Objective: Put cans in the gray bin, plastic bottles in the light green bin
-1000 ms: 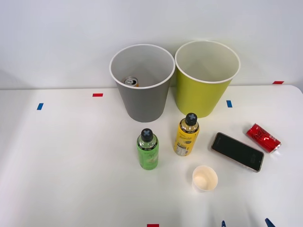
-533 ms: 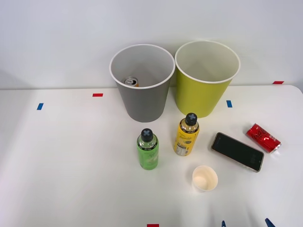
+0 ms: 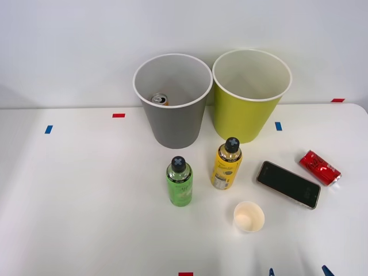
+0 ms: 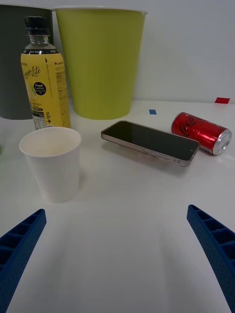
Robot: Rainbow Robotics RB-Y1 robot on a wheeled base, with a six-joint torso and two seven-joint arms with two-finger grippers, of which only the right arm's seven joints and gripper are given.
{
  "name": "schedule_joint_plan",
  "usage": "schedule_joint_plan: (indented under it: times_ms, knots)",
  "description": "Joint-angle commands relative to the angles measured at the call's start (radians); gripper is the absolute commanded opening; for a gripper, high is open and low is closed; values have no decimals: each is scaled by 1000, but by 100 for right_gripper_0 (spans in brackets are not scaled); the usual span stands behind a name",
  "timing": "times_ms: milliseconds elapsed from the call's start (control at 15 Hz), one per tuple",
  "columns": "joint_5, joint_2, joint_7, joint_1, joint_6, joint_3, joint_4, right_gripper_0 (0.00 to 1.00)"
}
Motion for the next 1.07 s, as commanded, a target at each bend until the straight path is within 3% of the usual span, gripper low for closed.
schedule_joint_plan:
  times_ms: [67, 1067]
  knots:
    - [0, 0, 0, 0, 0, 0, 0, 100]
    - [0, 0, 0, 0, 0, 0, 0, 100]
